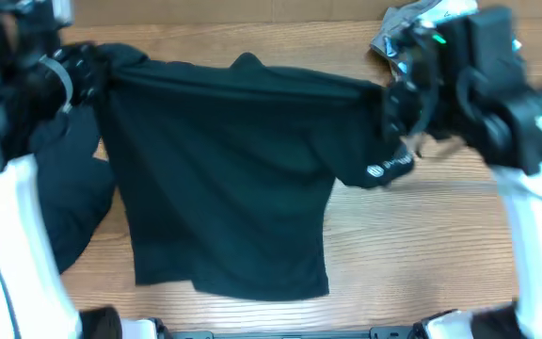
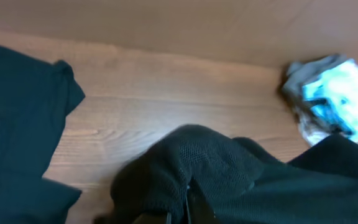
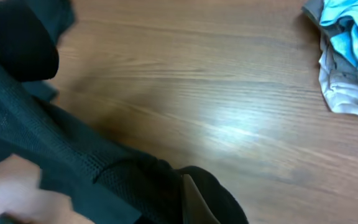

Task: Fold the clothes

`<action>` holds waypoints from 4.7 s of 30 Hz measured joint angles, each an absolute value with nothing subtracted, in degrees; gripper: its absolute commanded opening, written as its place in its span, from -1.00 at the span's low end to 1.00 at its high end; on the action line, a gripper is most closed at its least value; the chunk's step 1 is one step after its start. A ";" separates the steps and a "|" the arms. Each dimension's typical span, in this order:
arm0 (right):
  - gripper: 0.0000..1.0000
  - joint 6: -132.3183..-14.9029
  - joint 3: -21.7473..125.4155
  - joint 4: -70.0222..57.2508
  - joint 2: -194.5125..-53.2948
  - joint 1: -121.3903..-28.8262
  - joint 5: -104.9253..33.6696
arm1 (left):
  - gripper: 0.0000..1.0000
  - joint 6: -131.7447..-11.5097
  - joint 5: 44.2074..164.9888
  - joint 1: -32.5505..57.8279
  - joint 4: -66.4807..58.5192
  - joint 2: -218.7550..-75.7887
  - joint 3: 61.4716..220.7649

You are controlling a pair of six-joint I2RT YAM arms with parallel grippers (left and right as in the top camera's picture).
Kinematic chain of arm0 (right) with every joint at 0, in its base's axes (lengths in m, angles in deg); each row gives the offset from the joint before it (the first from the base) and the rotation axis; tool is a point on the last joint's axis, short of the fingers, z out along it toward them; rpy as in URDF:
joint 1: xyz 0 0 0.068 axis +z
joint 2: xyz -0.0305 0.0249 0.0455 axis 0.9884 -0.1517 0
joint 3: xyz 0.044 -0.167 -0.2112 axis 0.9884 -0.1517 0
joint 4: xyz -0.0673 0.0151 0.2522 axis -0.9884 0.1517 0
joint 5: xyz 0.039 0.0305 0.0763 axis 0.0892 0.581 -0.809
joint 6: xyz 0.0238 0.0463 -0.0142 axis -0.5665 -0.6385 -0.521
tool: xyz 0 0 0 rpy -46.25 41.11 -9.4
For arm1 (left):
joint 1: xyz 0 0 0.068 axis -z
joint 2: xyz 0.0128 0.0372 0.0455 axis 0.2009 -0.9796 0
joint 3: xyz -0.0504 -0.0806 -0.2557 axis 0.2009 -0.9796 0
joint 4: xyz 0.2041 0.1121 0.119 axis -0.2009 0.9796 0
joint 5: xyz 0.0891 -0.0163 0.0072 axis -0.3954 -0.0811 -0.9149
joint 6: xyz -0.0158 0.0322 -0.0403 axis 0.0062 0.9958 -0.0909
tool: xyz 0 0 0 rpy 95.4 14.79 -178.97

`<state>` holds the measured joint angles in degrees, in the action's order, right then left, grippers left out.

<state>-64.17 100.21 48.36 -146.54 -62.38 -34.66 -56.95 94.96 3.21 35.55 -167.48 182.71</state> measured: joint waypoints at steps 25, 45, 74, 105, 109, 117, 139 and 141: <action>1.00 -63.97 100.35 7.35 -180.46 -68.87 -29.06 | 1.00 -56.36 75.83 12.30 -2.44 -197.16 172.72; 1.00 -65.63 110.53 55.00 -149.90 -69.92 -36.60 | 1.00 -63.03 74.85 15.78 35.96 -165.95 182.71; 0.77 -79.40 46.53 26.85 -146.47 -54.40 -36.36 | 1.00 -76.01 70.52 16.50 34.89 -164.03 134.95; -0.92 -91.45 23.45 1.52 -145.60 -48.87 -38.72 | 1.00 -77.71 69.41 16.87 18.63 -164.03 120.40; -0.92 -93.28 23.50 10.11 -143.37 -56.87 -37.04 | 1.00 -77.69 69.39 16.87 17.80 -164.03 120.40; -0.91 -91.53 23.82 17.93 -134.27 -81.98 -35.66 | 1.00 -77.26 69.41 16.87 15.70 -164.03 120.42; 0.21 -73.09 49.68 29.54 -133.16 -113.83 -44.91 | 0.87 -68.67 77.34 16.87 -9.46 -164.03 120.51; 0.21 -71.99 50.95 30.45 -133.14 -111.58 -45.39 | 0.86 -67.38 78.83 16.89 -12.95 -164.05 120.51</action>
<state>-71.99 50.95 30.45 -133.14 -111.58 -45.39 -67.38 78.83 16.89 -12.95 -164.05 120.51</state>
